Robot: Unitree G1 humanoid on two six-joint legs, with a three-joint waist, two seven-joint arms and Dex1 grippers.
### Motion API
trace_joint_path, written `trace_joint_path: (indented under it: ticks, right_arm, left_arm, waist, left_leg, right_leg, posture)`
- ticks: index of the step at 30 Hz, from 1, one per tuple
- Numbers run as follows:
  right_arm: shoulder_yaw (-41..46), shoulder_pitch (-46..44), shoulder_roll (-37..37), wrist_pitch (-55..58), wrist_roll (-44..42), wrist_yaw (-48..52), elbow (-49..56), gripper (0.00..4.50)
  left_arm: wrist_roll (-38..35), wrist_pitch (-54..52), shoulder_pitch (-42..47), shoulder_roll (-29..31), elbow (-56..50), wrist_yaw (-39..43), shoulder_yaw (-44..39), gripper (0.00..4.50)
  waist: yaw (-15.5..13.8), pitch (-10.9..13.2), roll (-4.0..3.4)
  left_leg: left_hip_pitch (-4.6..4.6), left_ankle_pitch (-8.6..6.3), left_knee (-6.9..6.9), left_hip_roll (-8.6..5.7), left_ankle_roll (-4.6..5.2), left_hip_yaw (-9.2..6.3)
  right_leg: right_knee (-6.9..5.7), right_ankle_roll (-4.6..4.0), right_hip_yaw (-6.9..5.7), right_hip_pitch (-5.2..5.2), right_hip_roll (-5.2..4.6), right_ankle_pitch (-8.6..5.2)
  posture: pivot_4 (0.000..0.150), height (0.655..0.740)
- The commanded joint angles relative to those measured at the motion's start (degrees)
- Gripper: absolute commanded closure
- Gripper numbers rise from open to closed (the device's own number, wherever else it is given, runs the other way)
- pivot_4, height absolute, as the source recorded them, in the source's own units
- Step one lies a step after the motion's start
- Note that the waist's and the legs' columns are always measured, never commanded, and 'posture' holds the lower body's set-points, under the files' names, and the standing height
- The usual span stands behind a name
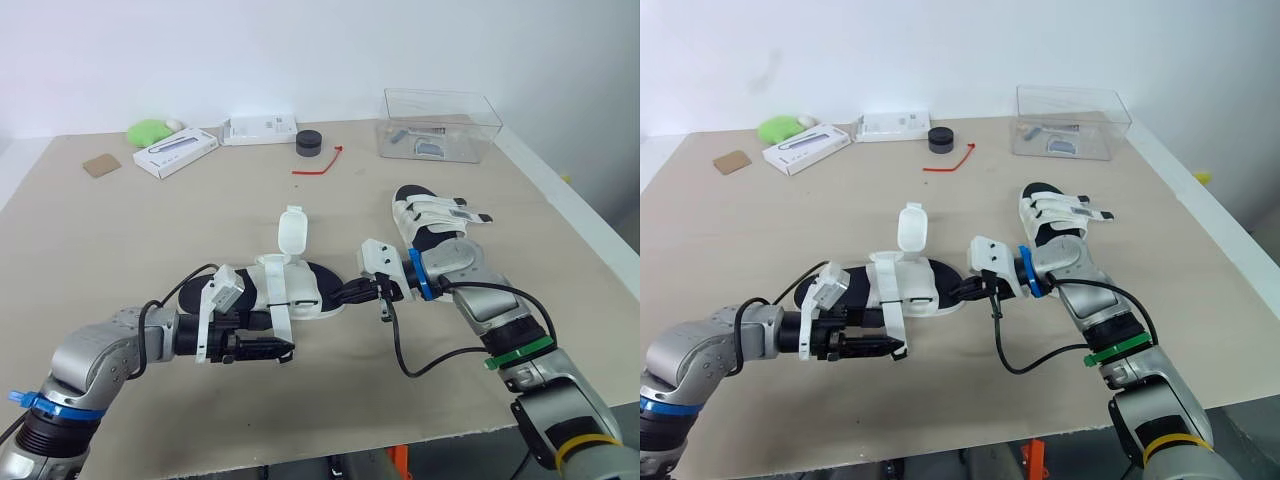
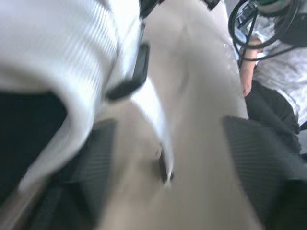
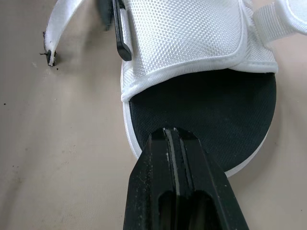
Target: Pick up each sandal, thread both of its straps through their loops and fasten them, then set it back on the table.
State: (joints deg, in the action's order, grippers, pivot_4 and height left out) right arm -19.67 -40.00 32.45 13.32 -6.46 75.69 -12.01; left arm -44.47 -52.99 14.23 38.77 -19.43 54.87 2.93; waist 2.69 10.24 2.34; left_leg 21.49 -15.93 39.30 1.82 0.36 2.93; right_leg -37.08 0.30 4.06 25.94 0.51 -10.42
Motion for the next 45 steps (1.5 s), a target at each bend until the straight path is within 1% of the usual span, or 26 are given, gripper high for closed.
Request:
trace_joint_path:
  ticks: [1, 2, 4, 5, 10, 16, 20, 23, 25, 26, 28, 30, 33, 34, 36, 37, 39, 40, 41, 42, 44, 45]
  right_arm:
    - [1.3, 0.5, 1.3, 0.4, 0.0, -0.3, 1.6, 4.5]
    - [1.3, 0.5, 1.4, 0.5, 0.0, -0.3, 1.7, 4.5]
    - [1.3, 0.6, 1.5, 0.5, 0.0, -0.3, 1.8, 4.5]
    - [1.3, 0.6, 1.5, 0.5, 0.0, -0.3, 1.9, 4.5]
    - [1.3, 0.9, 1.6, 0.4, -0.2, -0.6, 2.0, 4.5]
    - [1.3, 1.0, 1.6, 0.2, -0.2, -0.6, 1.9, 4.5]
    - [1.1, 0.5, 1.3, -0.2, 0.0, -0.4, 1.0, 4.5]
    - [1.0, 0.0, 1.1, -0.4, 0.0, -0.3, 0.5, 4.5]
    - [0.9, -0.4, 0.9, -0.6, 0.1, -0.2, 0.0, 4.5]
    - [0.9, -0.7, 0.8, -0.8, 0.2, -0.1, -0.5, 4.5]
    - [0.8, -1.2, 0.8, -1.1, 0.3, 0.2, -1.2, 4.5]
    - [0.8, -1.5, 0.8, -1.5, 0.4, 0.5, -1.7, 4.5]
    - [0.7, -1.9, 0.8, -1.9, 0.5, 1.0, -2.6, 4.5]
    - [0.6, -2.0, 0.7, -2.0, 0.6, 1.1, -2.8, 4.5]
    - [0.5, -2.3, 0.6, -2.3, 0.7, 1.3, -3.4, 4.5]
    - [0.4, -2.4, 0.6, -2.3, 0.7, 1.4, -3.5, 4.5]
    - [0.3, -2.8, 0.3, -2.4, 0.8, 1.5, -3.9, 4.5]
    - [0.3, -2.9, 0.1, -2.5, 0.8, 1.5, -4.1, 4.5]
    - [0.3, -3.1, -0.1, -2.5, 0.9, 1.4, -4.2, 4.5]
    - [0.3, -3.2, -0.2, -2.5, 0.9, 1.4, -4.3, 4.5]
    - [0.4, -3.0, -0.2, -2.4, 1.0, 1.4, -4.1, 4.5]
    - [0.5, -2.8, 0.0, -2.3, 1.0, 1.6, -3.8, 4.5]
  left_arm:
    - [-1.3, -0.8, 0.4, 0.3, -0.9, 0.8, -0.1, 2.78]
    - [-1.8, -1.1, -0.2, 1.0, -1.6, 1.8, 0.1, 3.37]
    - [-2.0, -1.5, -1.4, 2.3, -2.8, 3.0, 0.5, 4.3]
    - [-2.2, -1.8, -2.0, 2.9, -3.4, 3.6, 0.6, 4.42]
    - [-6.0, -4.1, -5.7, 4.9, -7.0, 4.0, -1.4, 4.42]
    - [-8.5, -4.5, -11.7, 6.0, -11.5, 1.7, -3.4, 4.42]
    - [-8.4, -5.1, -10.5, 5.4, -10.5, -1.6, -4.6, 4.42]
    - [-6.6, -2.8, -9.2, 7.3, -11.0, 0.4, -3.9, 4.42]
    - [-4.5, 0.1, -8.7, 9.5, -12.0, 3.3, -2.8, 3.88]
    - [-2.5, 2.7, -8.1, 11.6, -12.9, 5.9, -2.1, 3.44]
    - [2.5, 9.6, -6.0, 16.4, -14.5, 12.0, -1.1, 2.8]
    - [5.5, 15.4, -3.3, 20.1, -14.6, 17.4, -1.2, 1.84]
    - [8.8, 22.6, 1.3, 21.6, -12.4, 21.8, -1.0, 0.42]
    - [10.8, 25.6, 2.8, 21.7, -11.5, 22.9, -0.5, 0.08]
    - [15.8, 33.5, 8.1, 20.3, -8.4, 24.1, 0.5, 0.08]
    - [17.9, 37.6, 10.9, 18.6, -6.5, 23.7, 0.8, 0.08]
    - [25.5, 52.3, 15.7, 13.9, -0.9, 22.1, 2.3, 0.08]
    - [27.9, 57.7, 16.7, 12.0, 1.5, 22.0, 3.1, 0.08]
    - [30.4, 64.4, 16.4, 9.8, 4.0, 21.8, 4.1, 0.08]
    - [31.3, 68.5, 15.1, 8.3, 5.4, 22.5, 5.3, 0.08]
    - [32.3, 74.4, 12.8, 6.3, 6.6, 23.4, 7.5, 0.08]
    - [32.2, 75.4, 12.0, 5.8, 6.2, 23.9, 8.5, 0.08]
  waist:
    - [0.0, 0.0, 0.0]
    - [0.0, 0.0, 0.0]
    - [0.0, 0.0, 0.0]
    - [0.0, 0.0, 0.0]
    - [0.0, 0.0, 0.0]
    - [0.0, 0.0, 0.0]
    - [0.0, 0.0, 0.0]
    - [0.0, 0.0, 0.0]
    - [0.0, 0.0, 0.0]
    - [0.0, 0.0, 0.0]
    - [0.0, 0.0, 0.03]
    - [0.0, 0.0, 0.03]
    - [0.0, 0.0, -0.01]
    - [0.0, 0.0, 0.0]
    - [-0.1, 0.0, 0.0]
    - [-0.1, 0.0, 0.0]
    - [-0.2, 0.0, 0.0]
    - [-0.2, 0.0, 0.01]
    - [-0.1, 0.0, -0.02]
    - [0.0, 0.0, -0.02]
    - [0.2, 0.0, -0.03]
    - [0.1, 0.0, -0.03]
  left_leg:
    - [0.0, 0.0, 0.0, 0.0, 0.0, 0.0]
    - [0.0, 0.0, 0.0, 0.0, 0.0, 0.0]
    - [0.0, 0.0, 0.0, 0.0, 0.0, 0.0]
    - [0.0, 0.0, 0.0, 0.0, 0.0, -0.01]
    - [0.0, -0.01, 0.0, 0.02, 0.0, -0.02]
    - [-0.01, -0.01, 0.0, 0.02, 0.0, -0.02]
    - [-0.02, -0.01, 0.0, 0.02, 0.0, -0.02]
    - [-0.02, -0.01, 0.0, 0.01, 0.0, 0.0]
    - [-0.02, -0.01, 0.0, 0.01, 0.0, 0.0]
    - [-0.02, -0.01, -0.01, 0.01, 0.0, 0.0]
    - [0.0, -0.01, -0.01, 0.01, -0.01, 0.02]
    - [0.02, 0.0, -0.01, -0.01, -0.03, 0.08]
    - [0.0, 0.01, -0.01, -0.03, -0.05, 0.13]
    - [0.01, 0.01, -0.01, -0.03, -0.04, 0.14]
    - [0.03, 0.0, -0.01, -0.02, -0.04, 0.14]
    - [0.04, 0.0, -0.01, -0.03, -0.04, 0.12]
    - [0.02, 0.0, 0.0, -0.05, -0.04, 0.13]
    - [0.02, 0.0, 0.0, -0.05, -0.04, 0.13]
    - [0.02, 0.0, 0.01, -0.05, -0.04, 0.13]
    - [-0.02, 0.0, 0.01, -0.06, -0.03, 0.19]
    - [-0.03, -0.03, 0.0, -0.03, 0.02, 0.31]
    - [-0.04, -0.07, 0.0, -0.02, 0.08, 0.35]
  right_leg:
    - [0.0, 0.0, 0.0, 0.0, 0.0, 0.0]
    - [0.0, 0.0, 0.0, 0.0, 0.0, 0.0]
    - [0.01, 0.0, 0.0, 0.0, 0.0, -0.01]
    - [0.01, 0.0, 0.01, 0.01, 0.0, -0.01]
    - [0.02, 0.01, 0.01, 0.0, -0.02, -0.03]
    - [0.01, 0.0, 0.01, 0.01, -0.02, -0.04]
    - [0.01, -0.01, -0.02, -0.01, -0.02, -0.04]
    - [0.01, -0.01, -0.02, -0.01, -0.01, -0.04]
    - [0.01, -0.02, -0.02, 0.0, 0.0, -0.04]
    - [0.01, -0.03, -0.01, 0.0, 0.0, -0.05]
    - [0.02, -0.05, -0.03, 0.01, 0.0, -0.06]
    - [0.04, -0.27, -0.05, 0.02, 0.0, -0.18]
    - [0.04, -0.29, -0.02, 0.0, -0.02, -0.2]
    - [0.05, -0.28, 0.0, 0.0, -0.02, -0.2]
    - [0.06, -0.26, -0.01, 0.01, 0.0, -0.21]
    - [0.06, -0.27, -0.03, 0.01, -0.01, -0.21]
    - [0.07, -0.17, -0.02, -0.05, -0.01, -0.14]
    - [0.06, -0.08, -0.02, -0.05, -0.01, -0.07]
    - [0.08, -0.06, -0.01, -0.08, -0.01, -0.03]
    - [0.09, -0.03, 0.05, -0.08, -0.02, -0.01]
    - [0.08, -0.01, 0.19, -0.04, 0.0, 0.01]
    - [0.07, -0.06, 0.22, -0.03, 0.01, 0.01]
  posture:
    - [0.15, 0.74]
    - [0.15, 0.74]
    - [0.15, 0.74]
    - [0.15, 0.74]
    - [0.15, 0.74]
    - [0.15, 0.74]
    - [0.15, 0.74]
    - [0.15, 0.74]
    - [0.15, 0.74]
    - [0.15, 0.74]
    - [0.15, 0.74]
    - [0.15, 0.74]
    - [0.15, 0.74]
    - [0.15, 0.74]
    - [0.15, 0.74]
    - [0.15, 0.74]
    - [0.15, 0.74]
    - [0.15, 0.74]
    - [0.15, 0.74]
    - [0.15, 0.74]
    - [0.15, 0.74]
    - [0.15, 0.74]
